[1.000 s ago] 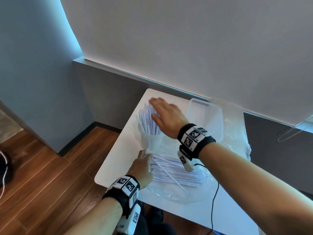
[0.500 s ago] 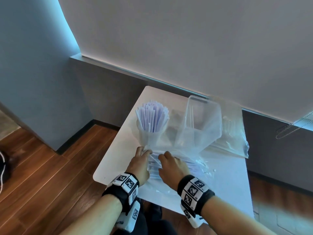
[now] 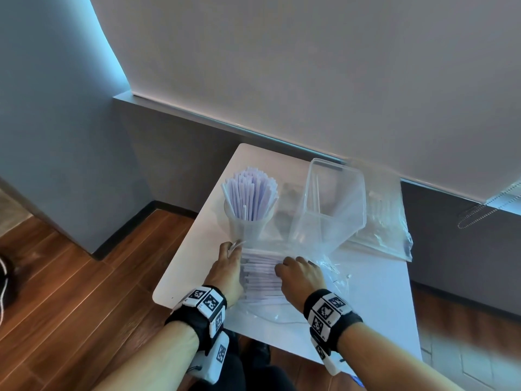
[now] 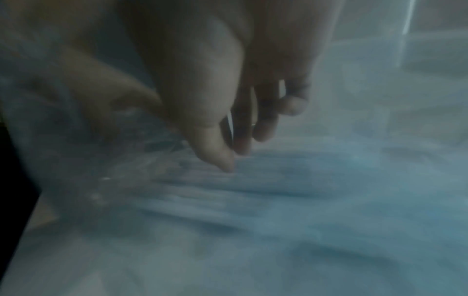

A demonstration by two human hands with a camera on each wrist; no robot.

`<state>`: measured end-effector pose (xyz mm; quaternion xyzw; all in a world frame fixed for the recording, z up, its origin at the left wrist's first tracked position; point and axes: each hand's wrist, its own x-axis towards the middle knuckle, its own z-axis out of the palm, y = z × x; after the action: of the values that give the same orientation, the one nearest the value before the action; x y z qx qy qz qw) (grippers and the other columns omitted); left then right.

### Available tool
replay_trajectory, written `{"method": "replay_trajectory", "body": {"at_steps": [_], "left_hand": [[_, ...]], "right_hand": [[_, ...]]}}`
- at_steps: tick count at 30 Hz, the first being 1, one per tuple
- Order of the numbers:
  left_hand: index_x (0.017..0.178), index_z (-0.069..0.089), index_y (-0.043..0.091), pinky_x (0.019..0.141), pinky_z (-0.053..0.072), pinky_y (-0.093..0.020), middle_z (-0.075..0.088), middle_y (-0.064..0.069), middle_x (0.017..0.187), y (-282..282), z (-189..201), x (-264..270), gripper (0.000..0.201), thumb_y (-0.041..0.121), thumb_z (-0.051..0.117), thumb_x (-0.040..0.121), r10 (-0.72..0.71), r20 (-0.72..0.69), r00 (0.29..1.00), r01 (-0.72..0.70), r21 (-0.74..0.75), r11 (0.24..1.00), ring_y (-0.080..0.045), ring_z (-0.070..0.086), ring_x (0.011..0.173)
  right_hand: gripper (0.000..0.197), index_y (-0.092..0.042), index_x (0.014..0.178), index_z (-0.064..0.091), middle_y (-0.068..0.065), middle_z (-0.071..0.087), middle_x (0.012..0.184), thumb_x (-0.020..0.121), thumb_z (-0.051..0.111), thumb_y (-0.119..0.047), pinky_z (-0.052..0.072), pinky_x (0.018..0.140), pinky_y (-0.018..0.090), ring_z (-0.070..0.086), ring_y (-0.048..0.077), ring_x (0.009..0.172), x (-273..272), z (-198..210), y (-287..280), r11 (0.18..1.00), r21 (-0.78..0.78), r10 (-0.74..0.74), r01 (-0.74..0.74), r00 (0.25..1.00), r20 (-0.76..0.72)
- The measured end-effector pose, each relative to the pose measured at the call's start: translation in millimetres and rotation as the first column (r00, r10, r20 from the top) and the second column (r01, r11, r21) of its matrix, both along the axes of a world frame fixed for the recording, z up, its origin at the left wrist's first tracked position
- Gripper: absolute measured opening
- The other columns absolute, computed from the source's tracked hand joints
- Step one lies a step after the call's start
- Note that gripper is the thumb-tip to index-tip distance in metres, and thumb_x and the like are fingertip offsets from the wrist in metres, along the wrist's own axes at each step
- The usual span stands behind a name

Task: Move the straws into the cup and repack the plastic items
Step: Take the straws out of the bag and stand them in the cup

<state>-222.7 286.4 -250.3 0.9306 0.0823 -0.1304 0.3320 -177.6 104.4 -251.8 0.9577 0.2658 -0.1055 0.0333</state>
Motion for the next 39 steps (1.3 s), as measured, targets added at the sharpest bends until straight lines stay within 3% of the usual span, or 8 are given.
{"method": "replay_trajectory", "body": {"at_steps": [6,11,14,17,21,24,33,39], "left_hand": [[0.153,0.017,0.025,0.104,0.042,-0.029,0.016,-0.001,0.150,0.0,0.0,-0.9,0.101,-0.009,0.069,0.074,-0.006,0.009,1.000,0.006,-0.020,1.000,-0.025,0.051,0.124],[0.153,0.018,0.025,0.103,0.044,-0.029,0.016,-0.002,0.150,2.3,-1.6,-4.3,0.099,-0.008,0.069,0.074,-0.017,0.024,1.000,0.017,-0.021,1.000,-0.025,0.052,0.123],[0.153,0.016,0.025,0.102,0.046,-0.029,0.015,-0.002,0.150,2.4,-3.7,-7.1,0.101,-0.008,0.068,0.073,-0.030,0.017,0.999,0.030,-0.001,1.000,-0.025,0.052,0.122],[0.153,0.018,0.025,0.103,0.045,-0.029,0.013,-0.001,0.151,2.3,-4.3,-8.7,0.099,-0.009,0.067,0.073,-0.030,0.003,1.000,0.030,0.019,0.999,-0.025,0.050,0.125],[0.126,0.045,0.023,0.095,0.050,-0.035,0.015,0.000,0.144,-2.3,-4.2,-15.4,0.056,0.006,0.068,0.078,0.008,0.017,1.000,-0.009,0.098,0.995,-0.026,0.045,0.123],[0.113,0.051,0.023,0.084,0.052,-0.037,0.013,-0.003,0.137,-3.8,-6.2,-24.5,0.031,0.024,0.063,0.085,0.076,0.000,0.997,-0.074,0.233,0.970,-0.027,0.039,0.118],[0.130,0.044,0.018,0.091,0.050,-0.034,0.028,-0.009,0.129,-3.3,-22.8,-20.6,0.052,0.004,0.061,0.082,0.089,-0.212,0.973,-0.050,0.184,0.982,-0.030,0.061,0.097],[0.134,0.041,0.011,0.098,0.047,-0.035,0.026,-0.010,0.137,-0.3,-23.6,-12.9,0.057,-0.001,0.060,0.082,0.093,-0.192,0.977,-0.075,0.099,0.992,-0.033,0.059,0.109]], "right_hand": [[0.046,-0.018,0.128,0.054,0.004,0.059,0.123,0.086,0.058,-0.035,0.043,0.094,0.042,0.053,0.029,0.113,-17.9,-10.8,4.4,0.981,-0.006,0.195,-0.196,0.978,-0.075],[0.037,-0.018,0.121,0.059,0.003,0.062,0.118,0.085,0.061,-0.025,0.044,0.092,0.040,0.055,0.028,0.109,-23.5,-16.1,1.6,0.981,-0.026,0.190,-0.192,0.980,-0.063],[0.026,-0.020,0.104,0.068,0.001,0.068,0.099,0.077,0.068,-0.022,0.049,0.081,0.039,0.061,0.027,0.094,-26.2,-15.6,4.6,0.978,-0.084,0.180,-0.189,0.978,-0.103],[0.023,-0.026,0.070,0.071,-0.006,0.065,0.066,0.051,0.083,-0.023,0.050,0.059,0.032,0.063,0.022,0.065,-25.8,-20.0,8.0,0.979,-0.116,0.161,-0.170,0.984,-0.078],[0.024,-0.020,0.102,0.070,0.002,0.069,0.097,0.079,0.062,-0.016,0.044,0.084,0.039,0.060,0.028,0.096,-23.3,-18.9,12.4,0.981,-0.111,0.153,-0.158,0.987,-0.057],[0.025,-0.016,0.107,0.065,0.005,0.065,0.107,0.084,0.055,-0.014,0.040,0.091,0.040,0.055,0.030,0.106,-20.7,-17.8,17.6,0.974,-0.157,0.157,-0.162,0.987,-0.046],[0.018,-0.015,0.106,0.061,0.007,0.067,0.104,0.089,0.059,-0.019,0.036,0.096,0.041,0.061,0.029,0.100,-26.3,-18.2,27.7,0.965,-0.196,0.163,-0.175,0.984,-0.073],[0.028,-0.018,0.109,0.058,0.004,0.063,0.108,0.088,0.050,-0.034,0.042,0.087,0.036,0.060,0.028,0.102,-21.4,-8.9,15.1,0.997,0.052,0.069,-0.064,0.993,-0.091]]}}
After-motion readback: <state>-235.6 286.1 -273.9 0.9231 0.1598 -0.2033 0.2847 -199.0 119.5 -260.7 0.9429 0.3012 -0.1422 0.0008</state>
